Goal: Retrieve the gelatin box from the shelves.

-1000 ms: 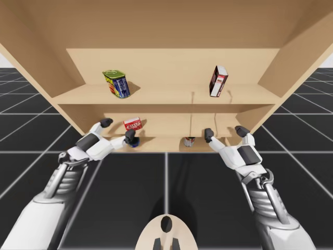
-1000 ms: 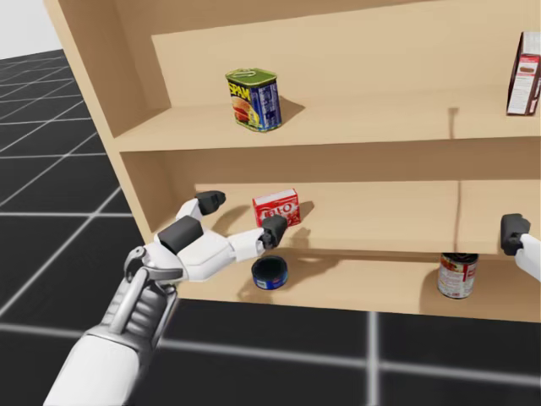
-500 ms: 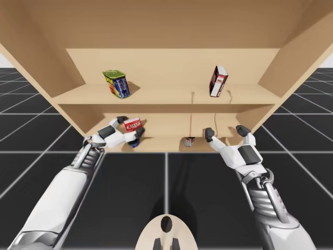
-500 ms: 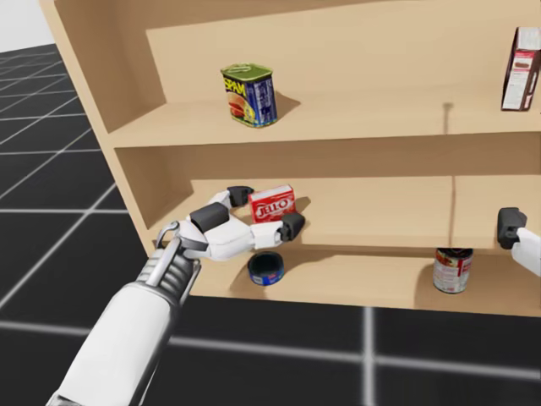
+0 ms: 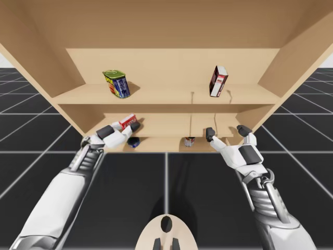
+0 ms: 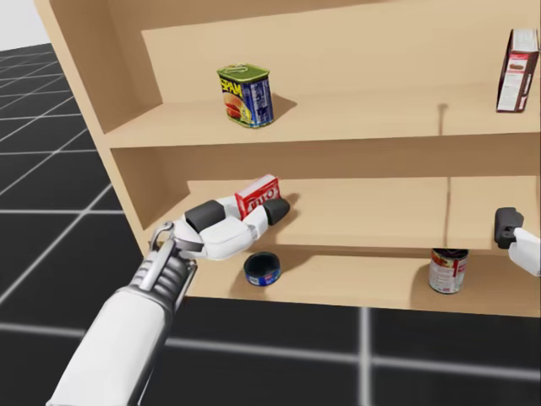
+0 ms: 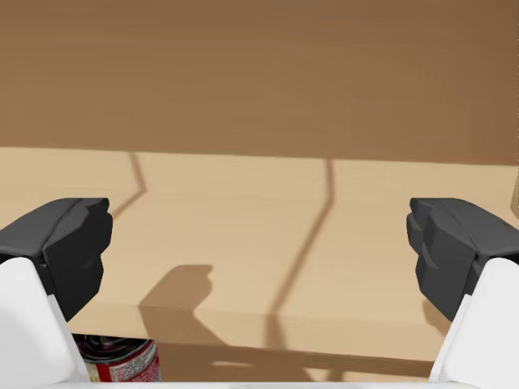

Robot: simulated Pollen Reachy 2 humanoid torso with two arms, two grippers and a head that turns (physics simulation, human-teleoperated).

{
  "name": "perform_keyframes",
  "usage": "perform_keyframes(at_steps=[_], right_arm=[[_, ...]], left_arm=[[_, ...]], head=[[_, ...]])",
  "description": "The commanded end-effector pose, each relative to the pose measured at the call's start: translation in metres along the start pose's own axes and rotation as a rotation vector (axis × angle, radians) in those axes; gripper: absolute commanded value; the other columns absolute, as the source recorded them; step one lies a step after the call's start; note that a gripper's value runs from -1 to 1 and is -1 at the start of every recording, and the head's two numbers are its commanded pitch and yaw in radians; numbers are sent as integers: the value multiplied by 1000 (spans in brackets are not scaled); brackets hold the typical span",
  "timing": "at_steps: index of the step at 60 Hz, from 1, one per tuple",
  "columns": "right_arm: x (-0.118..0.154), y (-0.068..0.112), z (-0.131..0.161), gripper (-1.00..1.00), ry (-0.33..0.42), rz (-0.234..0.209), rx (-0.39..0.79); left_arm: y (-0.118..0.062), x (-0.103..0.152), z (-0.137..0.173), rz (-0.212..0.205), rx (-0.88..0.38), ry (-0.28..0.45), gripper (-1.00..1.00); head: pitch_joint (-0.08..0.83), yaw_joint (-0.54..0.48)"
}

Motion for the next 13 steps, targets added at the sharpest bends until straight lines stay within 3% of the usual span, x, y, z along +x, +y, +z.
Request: perform_keyframes(at_steps=[1, 6, 7, 13], right_arm=[[-2, 0, -1, -1000, 7, 9, -15], [-3, -1, -2, -1000, 18, -3, -11], [-4, -1, -2, -1000, 21, 22, -13], [-7, -5, -4, -1000, 48, -18, 14]], left_arm=[[-19, 35, 26, -58, 3, -117, 1000], [-31, 44, 42, -74, 1, -147, 1000], [-33, 46, 47, -76, -3, -153, 1000], [-47, 48, 72, -90, -10, -168, 1000]], head=[[440, 234], [437, 233], [436, 232], [433, 230]])
